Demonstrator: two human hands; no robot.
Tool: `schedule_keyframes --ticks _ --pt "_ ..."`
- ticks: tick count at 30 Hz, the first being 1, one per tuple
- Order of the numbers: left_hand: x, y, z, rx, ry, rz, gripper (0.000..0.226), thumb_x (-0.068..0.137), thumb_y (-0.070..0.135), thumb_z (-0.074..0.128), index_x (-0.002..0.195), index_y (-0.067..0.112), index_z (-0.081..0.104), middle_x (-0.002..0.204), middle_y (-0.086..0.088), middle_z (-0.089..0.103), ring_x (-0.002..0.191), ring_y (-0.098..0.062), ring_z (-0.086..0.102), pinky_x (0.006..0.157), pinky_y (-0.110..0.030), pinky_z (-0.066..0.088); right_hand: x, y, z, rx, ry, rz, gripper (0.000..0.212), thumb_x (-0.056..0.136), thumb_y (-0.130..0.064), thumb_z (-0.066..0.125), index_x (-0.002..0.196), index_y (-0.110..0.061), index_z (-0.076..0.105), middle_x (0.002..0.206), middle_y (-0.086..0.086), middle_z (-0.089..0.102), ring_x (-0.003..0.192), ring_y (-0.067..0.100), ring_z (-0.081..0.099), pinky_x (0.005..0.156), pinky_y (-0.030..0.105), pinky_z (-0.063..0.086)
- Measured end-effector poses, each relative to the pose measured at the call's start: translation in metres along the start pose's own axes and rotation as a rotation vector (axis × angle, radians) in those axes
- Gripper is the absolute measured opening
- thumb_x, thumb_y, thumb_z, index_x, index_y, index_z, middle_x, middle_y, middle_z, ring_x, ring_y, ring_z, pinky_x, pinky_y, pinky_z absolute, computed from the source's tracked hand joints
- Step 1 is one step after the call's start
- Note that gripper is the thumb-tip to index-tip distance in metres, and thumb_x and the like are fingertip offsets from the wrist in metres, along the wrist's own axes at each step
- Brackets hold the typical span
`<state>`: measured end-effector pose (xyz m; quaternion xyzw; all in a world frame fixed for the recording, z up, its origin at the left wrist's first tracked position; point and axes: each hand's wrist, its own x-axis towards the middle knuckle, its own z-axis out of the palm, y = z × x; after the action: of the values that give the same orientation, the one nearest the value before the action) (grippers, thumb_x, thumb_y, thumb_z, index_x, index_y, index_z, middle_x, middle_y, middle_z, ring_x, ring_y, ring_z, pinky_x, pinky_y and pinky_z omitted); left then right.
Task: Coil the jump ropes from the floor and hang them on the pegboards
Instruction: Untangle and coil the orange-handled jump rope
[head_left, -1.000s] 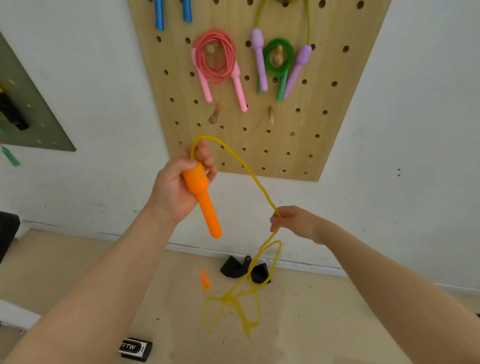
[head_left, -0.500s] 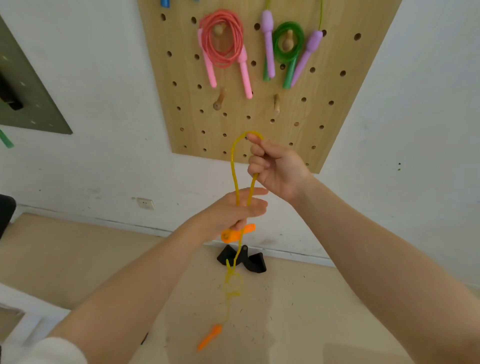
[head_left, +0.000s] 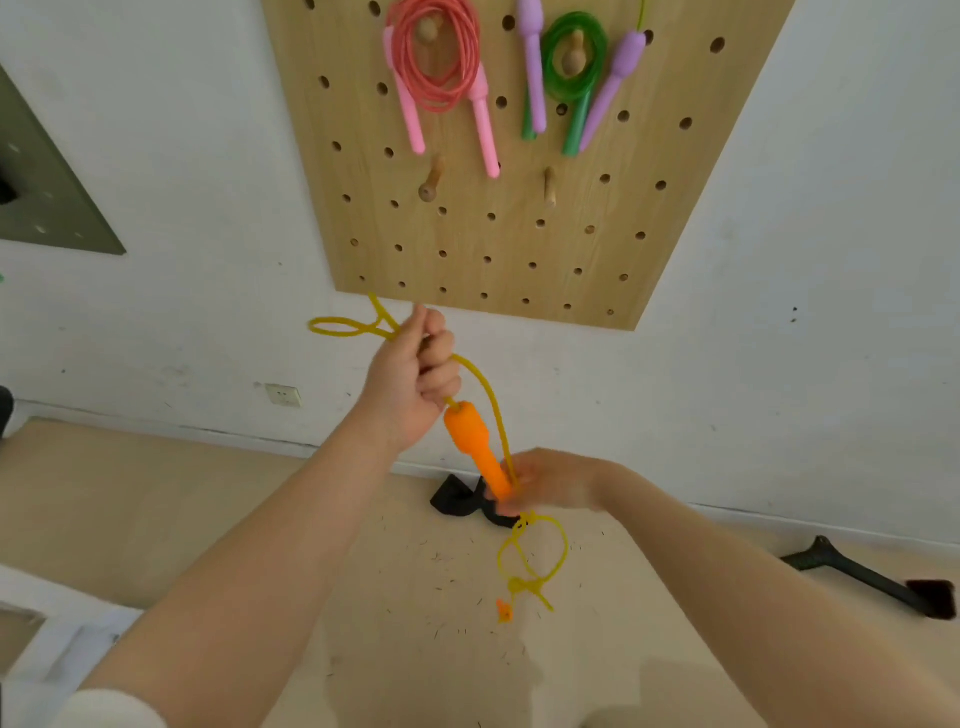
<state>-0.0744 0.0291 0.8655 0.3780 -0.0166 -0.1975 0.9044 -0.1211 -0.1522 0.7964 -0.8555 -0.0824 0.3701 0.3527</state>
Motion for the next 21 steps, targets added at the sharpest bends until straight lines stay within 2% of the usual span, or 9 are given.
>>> schedule_keyframes --ticks 1,3,7,9,11,13,15,18,21 --pt "0.0 0.005 -0.005 -0.045 0.031 0.028 0.037 0.1 0.037 0.024 0.069 0.02 0.037 0.04 0.009 0.027 0.027 -0.001 0.017 0.03 -0.015 0.016 0.002 0.008 0.003 -0.154 0.021 0.08 0.027 0.083 -0.018 0.058 0.105 -0.002 0.061 0.111 0.02 0.063 0.099 0.031 0.059 0.097 0.043 0.044" --pt "0.0 0.01 -0.019 -0.069 0.129 0.049 0.035 0.1 0.037 0.029 0.072 0.02 0.043 0.041 0.009 0.031 0.026 -0.001 0.02 0.03 -0.016 0.016 0.003 0.021 0.004 -0.123 0.133 0.204 0.017 0.088 -0.007 0.05 0.097 0.005 0.058 0.097 0.025 0.062 0.083 0.024 0.057 0.082 0.039 0.048" --pt "-0.002 -0.012 -0.05 0.499 0.399 -0.174 0.029 0.092 0.045 0.049 0.098 0.017 0.054 0.082 0.005 0.059 0.037 -0.006 0.02 0.044 -0.02 0.015 -0.003 0.011 -0.004 0.567 0.464 0.189 0.018 0.098 -0.008 0.036 0.097 -0.003 0.053 0.064 0.006 0.053 0.046 0.014 0.056 0.047 0.021 0.05" --pt "-0.012 -0.032 -0.057 0.702 0.345 -0.333 0.048 0.085 0.049 0.059 0.12 0.019 0.052 0.094 0.006 0.052 0.045 -0.008 0.02 0.05 -0.023 0.013 -0.007 -0.008 -0.012 0.857 0.499 0.079 0.022 0.101 -0.012 0.031 0.102 -0.005 0.052 0.059 0.003 0.046 0.039 0.011 0.047 0.038 0.018 0.04" --pt "-0.025 -0.051 -0.05 0.717 0.168 -0.379 0.049 0.09 0.04 0.056 0.133 0.02 0.044 0.099 0.009 0.056 0.045 -0.007 0.022 0.043 -0.019 0.02 -0.01 -0.027 -0.023 1.118 0.462 -0.032 0.023 0.101 -0.013 0.03 0.106 -0.008 0.051 0.051 -0.002 0.039 0.035 0.007 0.036 0.031 0.016 0.027" --pt "-0.038 -0.064 -0.033 0.744 -0.025 -0.41 0.045 0.092 0.03 0.053 0.134 0.018 0.045 0.109 0.009 0.062 0.041 -0.006 0.024 0.038 -0.015 0.03 -0.015 -0.046 -0.034 1.321 0.413 -0.1 0.021 0.1 -0.013 0.031 0.106 -0.009 0.05 0.045 -0.006 0.036 0.032 0.005 0.03 0.029 0.014 0.021" --pt "-0.044 -0.072 -0.015 0.834 -0.136 -0.374 0.032 0.093 0.018 0.053 0.124 0.01 0.055 0.116 -0.003 0.063 0.041 -0.005 0.038 0.053 -0.011 0.046 -0.018 -0.063 -0.043 1.45 0.386 -0.138 0.021 0.1 -0.013 0.03 0.101 -0.007 0.05 0.044 -0.006 0.036 0.03 0.003 0.03 0.028 0.013 0.019" --pt "-0.045 -0.073 -0.001 0.895 -0.233 -0.271 0.02 0.098 0.014 0.043 0.093 0.01 0.063 0.089 -0.007 0.07 0.035 -0.003 0.033 0.038 -0.011 0.029 -0.022 -0.078 -0.055 1.615 0.447 -0.132 0.021 0.102 -0.013 0.03 0.093 -0.003 0.046 0.05 0.001 0.044 0.031 0.005 0.042 0.028 0.011 0.026" --pt "-0.043 -0.067 -0.003 0.798 -0.188 -0.194 0.026 0.101 0.02 0.035 0.091 0.013 0.058 0.07 0.002 0.069 0.035 -0.005 0.022 0.036 -0.015 0.018 -0.027 -0.071 -0.055 1.058 0.655 -0.021 0.037 0.099 -0.033 0.041 0.104 0.001 0.053 0.086 0.009 0.063 0.072 0.015 0.065 0.058 0.019 0.053"
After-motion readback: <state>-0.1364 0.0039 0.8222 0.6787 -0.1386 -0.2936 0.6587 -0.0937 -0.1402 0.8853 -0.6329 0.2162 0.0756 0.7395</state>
